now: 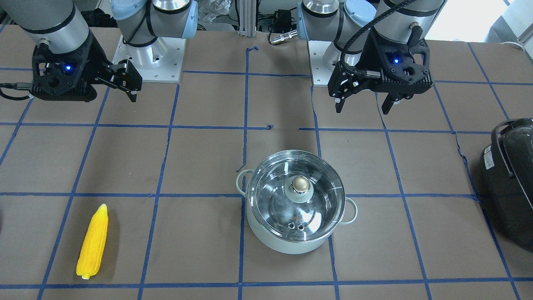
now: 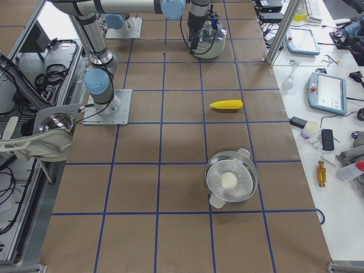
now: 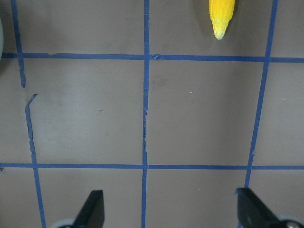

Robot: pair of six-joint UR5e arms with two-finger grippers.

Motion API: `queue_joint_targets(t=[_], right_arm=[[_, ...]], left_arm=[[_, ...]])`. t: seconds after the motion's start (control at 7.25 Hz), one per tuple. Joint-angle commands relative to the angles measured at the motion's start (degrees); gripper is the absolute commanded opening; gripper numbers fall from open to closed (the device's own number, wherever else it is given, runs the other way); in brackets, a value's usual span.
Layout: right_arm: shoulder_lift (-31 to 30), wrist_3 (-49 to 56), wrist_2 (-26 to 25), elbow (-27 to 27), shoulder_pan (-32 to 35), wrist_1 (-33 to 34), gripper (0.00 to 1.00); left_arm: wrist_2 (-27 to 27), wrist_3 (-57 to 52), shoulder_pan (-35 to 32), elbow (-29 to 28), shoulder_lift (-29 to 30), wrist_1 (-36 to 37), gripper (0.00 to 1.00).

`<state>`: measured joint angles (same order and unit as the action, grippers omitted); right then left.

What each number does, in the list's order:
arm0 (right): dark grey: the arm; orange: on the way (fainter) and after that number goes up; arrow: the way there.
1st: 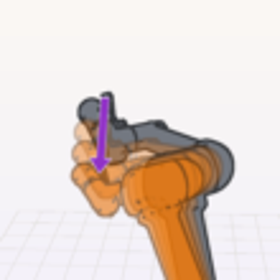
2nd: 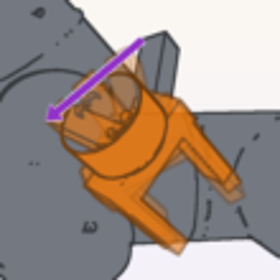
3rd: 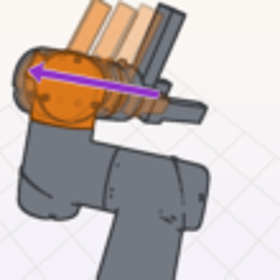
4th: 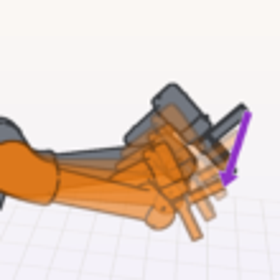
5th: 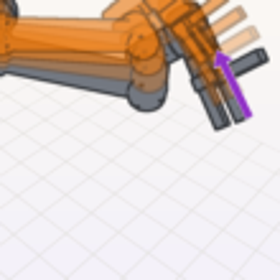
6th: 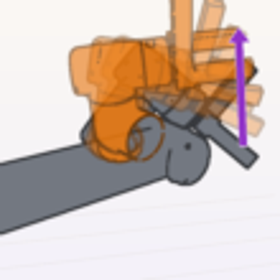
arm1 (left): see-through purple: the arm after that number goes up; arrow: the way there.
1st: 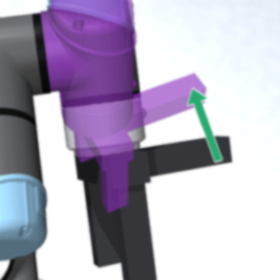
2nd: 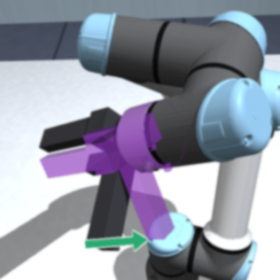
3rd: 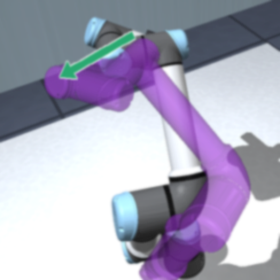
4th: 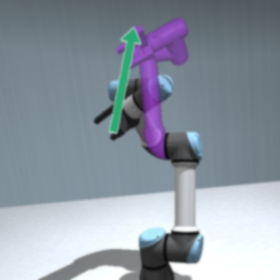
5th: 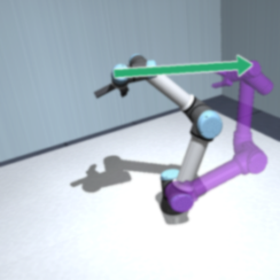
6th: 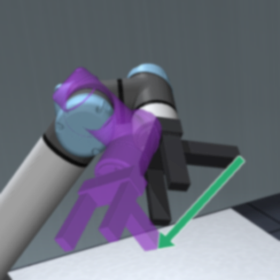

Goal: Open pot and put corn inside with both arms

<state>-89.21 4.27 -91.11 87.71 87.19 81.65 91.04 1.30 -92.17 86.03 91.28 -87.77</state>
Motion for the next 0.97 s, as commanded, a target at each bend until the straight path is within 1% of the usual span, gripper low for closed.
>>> queue_joint_targets(t=[0.0,0.41,0.55,0.69,0.83], right_arm=[[0.09,-0.05,-0.37,0.09,0.0,-0.44,1.0],[0.09,-0.05,-0.46,0.09,0.0,-0.27,1.0],[0.18,-0.22,-0.47,0.44,0.0,0.08,1.0],[0.09,-0.31,-0.47,0.79,0.0,0.17,1.0],[0.09,-0.31,-0.47,0.88,0.0,0.26,1.0]], left_arm=[[-0.07,1.16,-0.11,-0.16,0.48,0.14,1.0],[-0.33,1.59,-0.02,-0.68,1.09,0.14,1.0],[-1.9,8.12,-0.46,-0.77,2.4,0.92,1.0],[-2.09,10.01,-2.9,-0.86,4.59,5.89,1.0],[-2.09,10.82,-5.27,-0.77,8.35,9.85,1.0]])
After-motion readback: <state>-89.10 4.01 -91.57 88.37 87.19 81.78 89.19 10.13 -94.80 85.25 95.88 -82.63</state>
